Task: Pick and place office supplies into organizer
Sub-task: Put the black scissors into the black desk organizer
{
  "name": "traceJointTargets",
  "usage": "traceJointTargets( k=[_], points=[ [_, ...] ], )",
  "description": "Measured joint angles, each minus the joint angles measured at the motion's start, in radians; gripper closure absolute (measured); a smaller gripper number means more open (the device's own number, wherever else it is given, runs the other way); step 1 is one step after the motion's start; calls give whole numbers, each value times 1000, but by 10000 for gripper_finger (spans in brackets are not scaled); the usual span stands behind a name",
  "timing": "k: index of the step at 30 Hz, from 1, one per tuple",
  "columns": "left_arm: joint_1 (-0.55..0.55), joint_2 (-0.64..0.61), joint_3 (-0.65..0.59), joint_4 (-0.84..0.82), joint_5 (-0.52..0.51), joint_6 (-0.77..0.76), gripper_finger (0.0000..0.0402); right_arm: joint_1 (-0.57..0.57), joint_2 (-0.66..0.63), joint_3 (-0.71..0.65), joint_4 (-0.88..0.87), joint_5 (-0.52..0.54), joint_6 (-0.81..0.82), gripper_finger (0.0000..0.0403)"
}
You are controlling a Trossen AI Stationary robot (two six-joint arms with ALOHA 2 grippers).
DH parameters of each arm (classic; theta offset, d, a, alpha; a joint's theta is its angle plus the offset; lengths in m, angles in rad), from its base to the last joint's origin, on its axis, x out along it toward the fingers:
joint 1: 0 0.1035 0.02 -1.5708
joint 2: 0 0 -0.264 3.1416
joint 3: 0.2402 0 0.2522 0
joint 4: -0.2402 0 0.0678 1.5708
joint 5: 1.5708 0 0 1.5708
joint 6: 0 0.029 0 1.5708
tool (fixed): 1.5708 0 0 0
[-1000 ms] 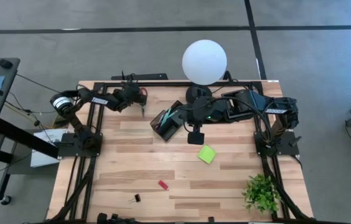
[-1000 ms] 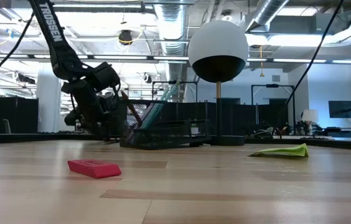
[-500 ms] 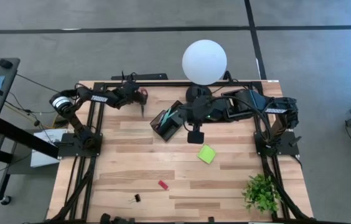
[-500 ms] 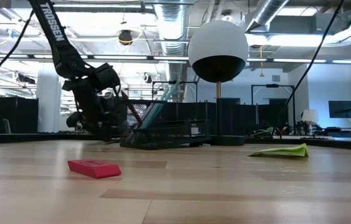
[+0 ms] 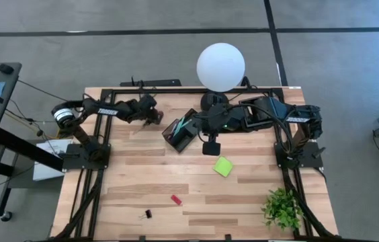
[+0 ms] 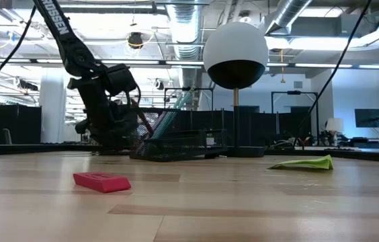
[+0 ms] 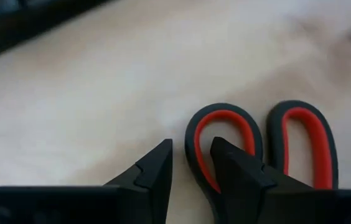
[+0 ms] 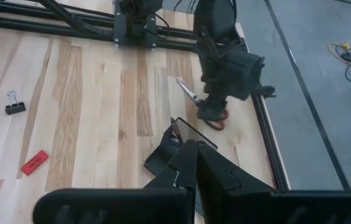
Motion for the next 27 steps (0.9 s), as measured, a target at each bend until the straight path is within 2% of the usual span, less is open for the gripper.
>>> traceJointTargets(
  k=[4, 10, 17, 23, 27],
  points=[
    [-91, -51, -6, -74, 8, -15, 290, 0, 0, 0, 0, 0, 0, 403],
    [-302, -134, -10, -161, 42, -40, 290, 0, 0, 0, -1, 0, 0, 403],
    [-485, -111, -6, -172, 14, -66, 290, 0, 0, 0, 1, 0, 0, 403],
    [-531, -79, -5, -161, -19, -7, 292, 0, 0, 0, 0, -1, 8, 403],
    [-533, -78, -5, -158, -11, -15, 327, 0, 0, 0, -1, -1, 8, 403]
  ],
)
